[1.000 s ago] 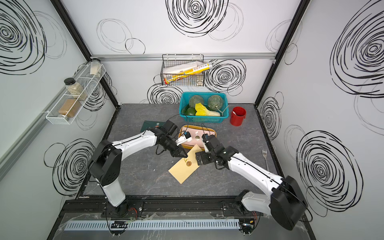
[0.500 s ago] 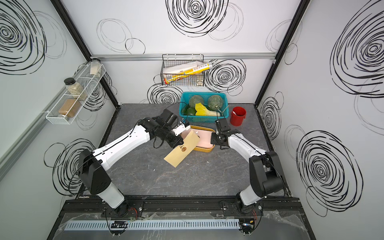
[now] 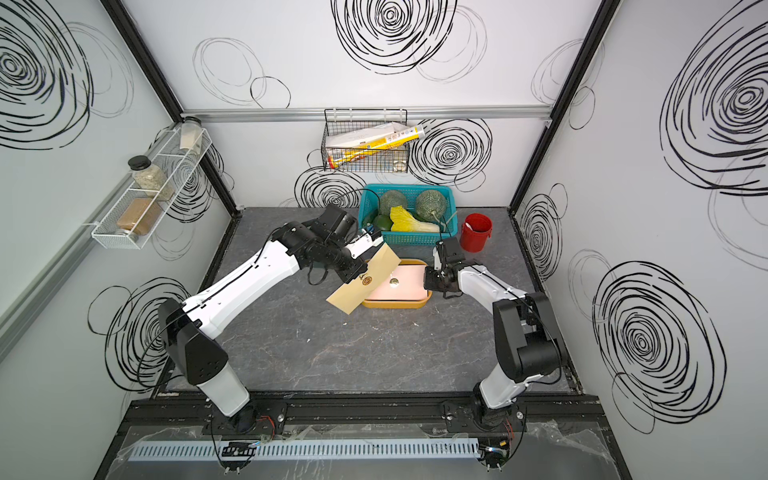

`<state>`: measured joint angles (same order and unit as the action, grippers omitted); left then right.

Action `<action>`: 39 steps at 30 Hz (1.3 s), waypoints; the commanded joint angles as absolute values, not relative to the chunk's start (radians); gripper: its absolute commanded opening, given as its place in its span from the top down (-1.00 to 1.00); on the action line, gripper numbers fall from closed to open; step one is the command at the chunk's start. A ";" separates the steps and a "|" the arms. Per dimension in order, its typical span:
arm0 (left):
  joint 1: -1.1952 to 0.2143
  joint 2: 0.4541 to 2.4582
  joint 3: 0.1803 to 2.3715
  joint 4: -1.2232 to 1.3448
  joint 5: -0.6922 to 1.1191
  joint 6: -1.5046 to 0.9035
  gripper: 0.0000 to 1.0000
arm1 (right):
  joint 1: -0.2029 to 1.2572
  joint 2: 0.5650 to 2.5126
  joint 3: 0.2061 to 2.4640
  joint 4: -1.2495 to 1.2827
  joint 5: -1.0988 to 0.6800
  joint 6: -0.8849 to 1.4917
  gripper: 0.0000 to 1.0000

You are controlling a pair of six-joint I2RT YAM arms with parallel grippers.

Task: Put the sealed envelopes into the storage box
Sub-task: Pick up the envelope from the center of the board, then place the envelope in the storage box.

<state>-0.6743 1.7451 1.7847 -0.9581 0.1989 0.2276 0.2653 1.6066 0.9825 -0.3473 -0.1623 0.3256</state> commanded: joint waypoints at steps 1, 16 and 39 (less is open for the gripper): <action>-0.698 1.816 1.903 -1.035 0.202 0.330 0.95 | 0.273 1.557 0.980 -0.367 -0.234 0.234 0.79; -0.763 2.053 2.006 -1.050 0.033 0.418 0.94 | 0.283 1.625 1.061 -0.406 -0.291 0.178 0.15; -0.712 2.016 2.028 -0.840 -0.328 0.161 -0.59 | 0.233 1.423 1.033 -0.437 -0.144 0.320 -0.50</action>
